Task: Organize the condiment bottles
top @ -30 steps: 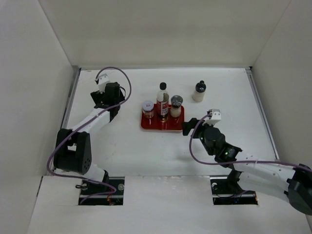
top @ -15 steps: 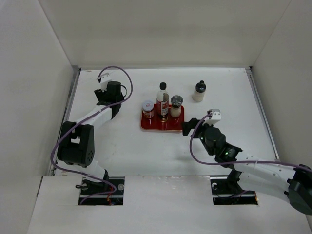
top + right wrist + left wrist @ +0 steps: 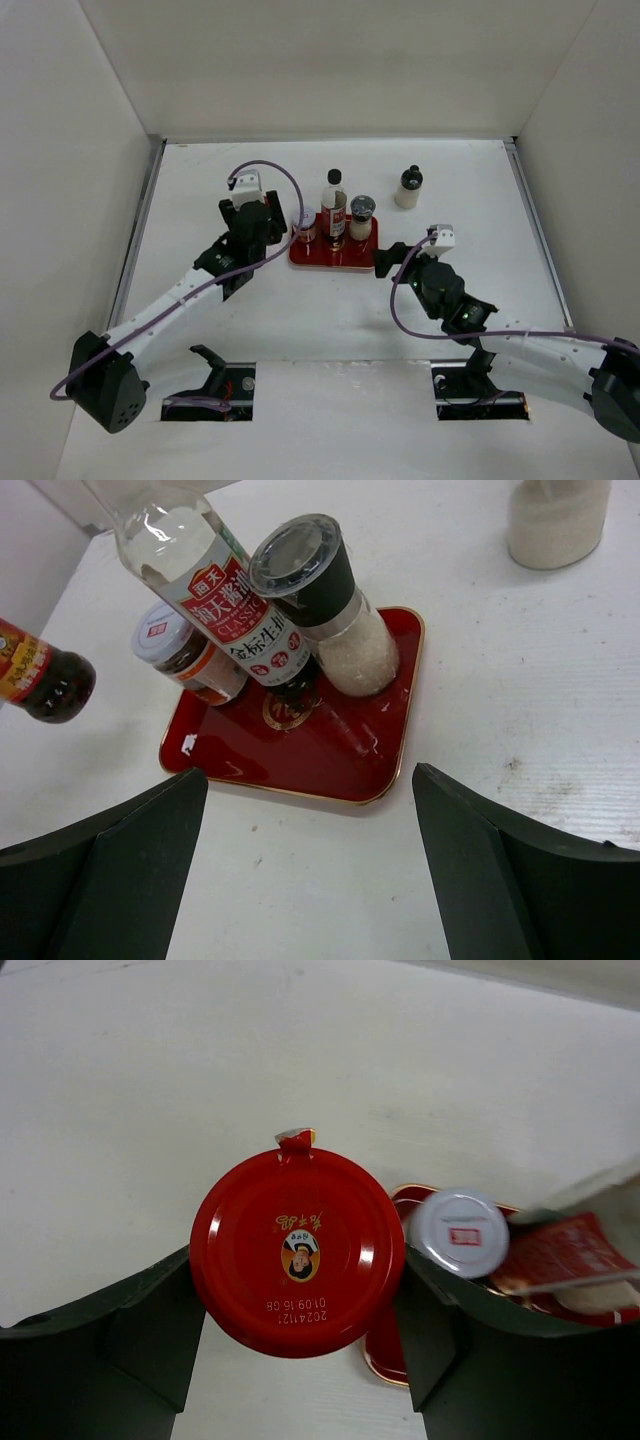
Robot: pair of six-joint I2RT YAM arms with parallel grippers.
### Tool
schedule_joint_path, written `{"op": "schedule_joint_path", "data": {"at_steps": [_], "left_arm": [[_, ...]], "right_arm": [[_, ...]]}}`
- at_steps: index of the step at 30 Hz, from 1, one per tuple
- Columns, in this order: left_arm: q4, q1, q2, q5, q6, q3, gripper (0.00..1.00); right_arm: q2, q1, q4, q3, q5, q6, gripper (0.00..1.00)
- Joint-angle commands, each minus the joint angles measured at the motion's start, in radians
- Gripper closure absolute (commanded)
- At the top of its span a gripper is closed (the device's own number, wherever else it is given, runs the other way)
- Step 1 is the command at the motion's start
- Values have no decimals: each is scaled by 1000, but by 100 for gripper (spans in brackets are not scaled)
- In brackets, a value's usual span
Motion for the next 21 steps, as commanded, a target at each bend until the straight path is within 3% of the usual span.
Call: {"op": "schedule_joint_path", "data": {"at_steps": [1, 8, 13, 21], "left_arm": [[56, -91, -32, -48, 2, 52, 69], [185, -255, 126, -34, 8, 137, 69], [307, -273, 227, -4, 33, 166, 70], [346, -283, 332, 32, 39, 175, 70]], "right_arm": [[-16, -12, 71, -5, 14, -5, 10], [-38, -41, 68, -19, 25, 3, 9], [-34, -49, 65, -22, 26, 4, 9], [-28, -61, 71, -27, 33, 4, 9]]}}
